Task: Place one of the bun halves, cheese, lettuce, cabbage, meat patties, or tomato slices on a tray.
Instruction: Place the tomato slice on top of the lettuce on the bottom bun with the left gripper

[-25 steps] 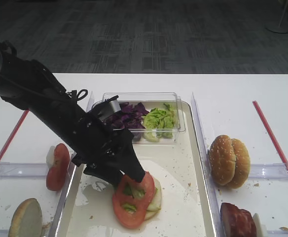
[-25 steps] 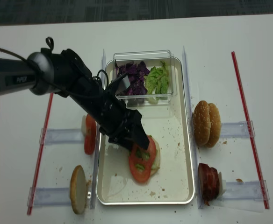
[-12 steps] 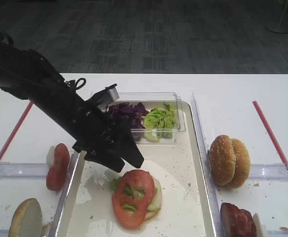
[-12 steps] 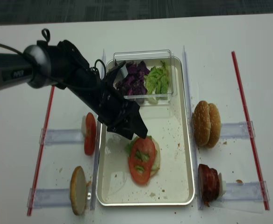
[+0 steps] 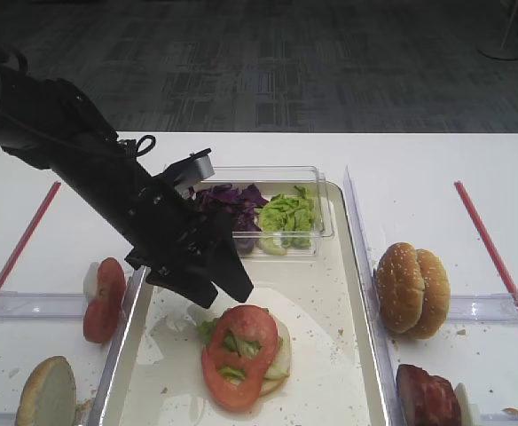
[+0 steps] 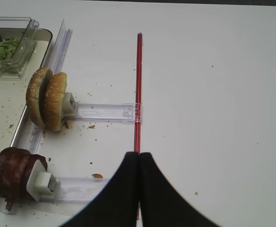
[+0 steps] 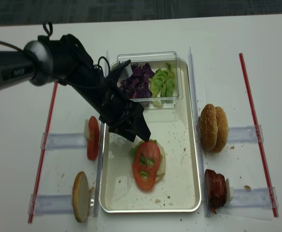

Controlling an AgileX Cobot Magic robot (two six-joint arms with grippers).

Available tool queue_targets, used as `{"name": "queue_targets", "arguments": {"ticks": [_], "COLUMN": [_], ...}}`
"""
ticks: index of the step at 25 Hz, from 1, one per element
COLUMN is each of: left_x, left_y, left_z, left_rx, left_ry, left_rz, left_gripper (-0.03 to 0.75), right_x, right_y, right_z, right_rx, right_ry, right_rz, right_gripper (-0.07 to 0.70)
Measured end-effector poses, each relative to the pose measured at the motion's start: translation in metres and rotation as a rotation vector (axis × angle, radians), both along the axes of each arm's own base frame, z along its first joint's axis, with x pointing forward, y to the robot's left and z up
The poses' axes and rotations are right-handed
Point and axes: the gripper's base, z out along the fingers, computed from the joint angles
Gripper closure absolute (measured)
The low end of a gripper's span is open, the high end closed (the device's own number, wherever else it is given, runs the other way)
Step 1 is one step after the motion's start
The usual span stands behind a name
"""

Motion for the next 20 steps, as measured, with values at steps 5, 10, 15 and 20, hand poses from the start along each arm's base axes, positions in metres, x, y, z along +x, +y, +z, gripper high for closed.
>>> {"name": "queue_targets", "arguments": {"ticks": [5,10,15,20], "left_x": [0.005,0.015,0.032,0.045], "left_y": [0.000,0.005,0.009,0.017], "left_z": [0.009,0.021,0.040,0.067], "left_rx": [0.024,0.137,0.246,0.354], "left_ry": [0.001,-0.016,-0.085,-0.194], "left_rz": [-0.016,-0.030,-0.001,0.033], "left_gripper": [0.296,0.296,0.296,0.296], "right_x": [0.000,0.000,0.000,0.000], "right_y": [0.000,0.000,0.000,0.000], "right_z": [0.000,0.000,0.000,0.000], "right_rx": [0.000,0.000,0.000,0.000], "right_ry": [0.000,0.000,0.000,0.000], "right_rz": [0.000,0.000,0.000,0.000], "right_gripper": [0.595,0.595,0.595,0.595]}}
